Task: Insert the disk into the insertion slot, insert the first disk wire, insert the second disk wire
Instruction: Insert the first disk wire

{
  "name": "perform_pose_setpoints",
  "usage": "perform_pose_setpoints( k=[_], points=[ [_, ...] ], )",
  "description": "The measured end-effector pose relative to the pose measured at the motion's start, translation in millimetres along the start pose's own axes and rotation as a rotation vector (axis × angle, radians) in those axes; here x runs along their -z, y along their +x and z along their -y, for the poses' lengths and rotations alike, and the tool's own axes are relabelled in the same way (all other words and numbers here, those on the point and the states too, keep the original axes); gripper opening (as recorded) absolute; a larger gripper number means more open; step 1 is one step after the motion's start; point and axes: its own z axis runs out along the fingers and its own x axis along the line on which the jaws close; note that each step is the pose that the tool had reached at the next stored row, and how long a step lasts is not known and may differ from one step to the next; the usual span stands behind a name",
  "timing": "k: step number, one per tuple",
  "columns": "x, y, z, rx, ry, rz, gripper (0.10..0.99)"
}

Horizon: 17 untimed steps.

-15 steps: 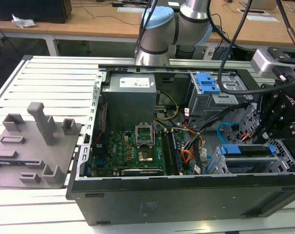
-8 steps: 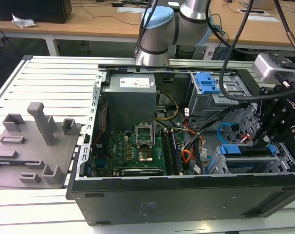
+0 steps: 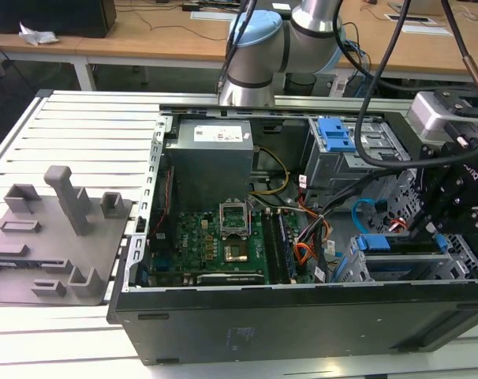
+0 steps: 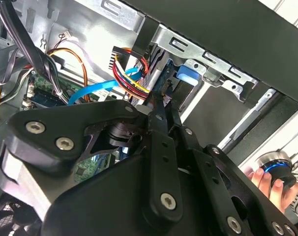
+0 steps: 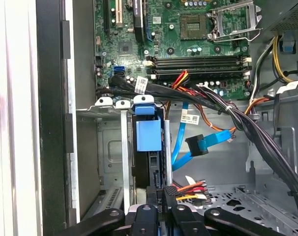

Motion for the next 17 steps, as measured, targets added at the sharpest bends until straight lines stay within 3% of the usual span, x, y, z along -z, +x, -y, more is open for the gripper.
perform_pose_setpoints(
  k=[8,9,10,17],
  points=[
    [-1.2,0.6,2.4,0.0,0.0,0.0027,0.173],
    [-2.0,0.5,2.5,0.003,-0.001,0.0146,0.173],
    [-1.4,0.5,2.6,0.006,-0.001,0.0174,0.173],
    [-3.9,3.9,2.8,0.018,-0.001,0.0162,0.173]
  ],
)
